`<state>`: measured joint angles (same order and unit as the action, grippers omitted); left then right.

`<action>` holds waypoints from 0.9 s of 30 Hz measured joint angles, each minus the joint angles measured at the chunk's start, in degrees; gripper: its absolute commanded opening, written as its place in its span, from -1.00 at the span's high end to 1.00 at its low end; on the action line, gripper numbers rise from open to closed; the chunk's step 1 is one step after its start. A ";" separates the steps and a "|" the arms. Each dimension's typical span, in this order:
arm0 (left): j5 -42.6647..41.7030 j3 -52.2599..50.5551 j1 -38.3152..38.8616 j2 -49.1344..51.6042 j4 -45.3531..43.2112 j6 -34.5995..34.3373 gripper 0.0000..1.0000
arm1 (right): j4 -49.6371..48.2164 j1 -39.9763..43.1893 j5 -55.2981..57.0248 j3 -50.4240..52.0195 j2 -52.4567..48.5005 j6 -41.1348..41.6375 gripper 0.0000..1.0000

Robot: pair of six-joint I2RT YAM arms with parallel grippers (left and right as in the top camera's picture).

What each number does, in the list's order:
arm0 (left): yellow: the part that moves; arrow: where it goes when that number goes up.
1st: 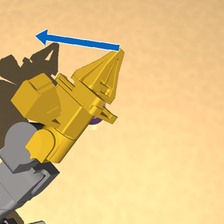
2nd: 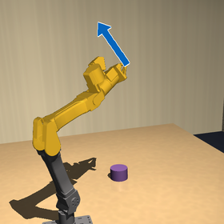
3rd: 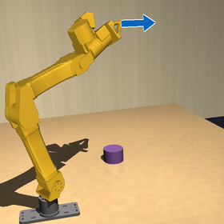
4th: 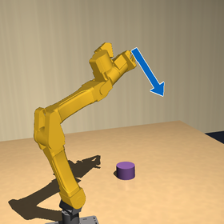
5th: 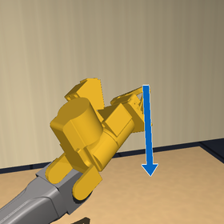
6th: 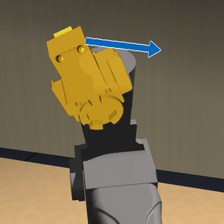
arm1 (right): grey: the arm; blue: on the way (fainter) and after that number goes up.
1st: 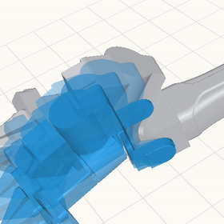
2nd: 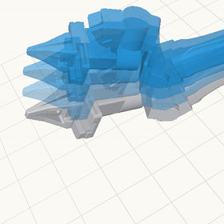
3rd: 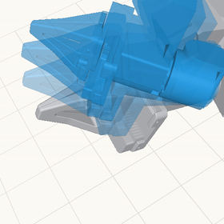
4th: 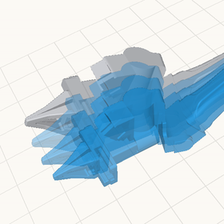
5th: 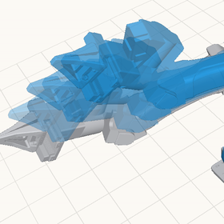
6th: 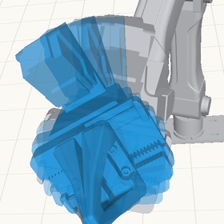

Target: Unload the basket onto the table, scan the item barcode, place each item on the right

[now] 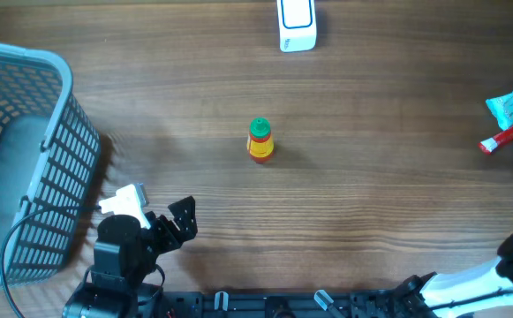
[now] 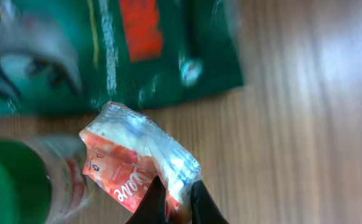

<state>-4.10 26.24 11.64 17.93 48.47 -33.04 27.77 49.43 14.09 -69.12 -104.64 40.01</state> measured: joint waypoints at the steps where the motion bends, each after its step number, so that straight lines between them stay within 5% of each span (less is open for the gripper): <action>1: -0.02 0.00 0.00 0.00 0.00 0.02 -1.00 | -1.99 -0.20 -2.10 1.75 -0.57 0.35 0.11; 2: 0.00 0.00 0.00 0.00 -0.02 0.00 -1.00 | -3.72 -0.26 -4.70 3.23 -0.87 0.42 -0.67; 3: 0.00 0.00 0.00 0.00 -0.02 0.02 -1.00 | -5.20 -0.37 -8.61 4.28 -1.03 0.96 -0.99; 8: 0.00 0.00 0.00 0.00 -0.02 0.02 -0.99 | -7.28 0.50 -22.67 3.69 0.37 1.18 -1.00; 14: 0.00 0.00 0.00 0.00 -0.02 0.00 -1.00 | -6.54 0.00 -37.24 2.08 14.01 2.10 -0.99; 22: 0.00 0.00 0.00 0.00 -0.02 0.02 -1.00 | 2.12 -7.21 -28.26 1.66 24.02 4.07 -0.99; 27: -0.02 0.00 0.00 0.00 0.00 0.02 -1.00 | 1.22 -12.63 -49.81 1.66 24.02 -2.34 -0.99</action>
<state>-4.12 26.24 11.64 17.93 48.47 -33.01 28.99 36.80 -35.73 -67.46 -80.62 37.67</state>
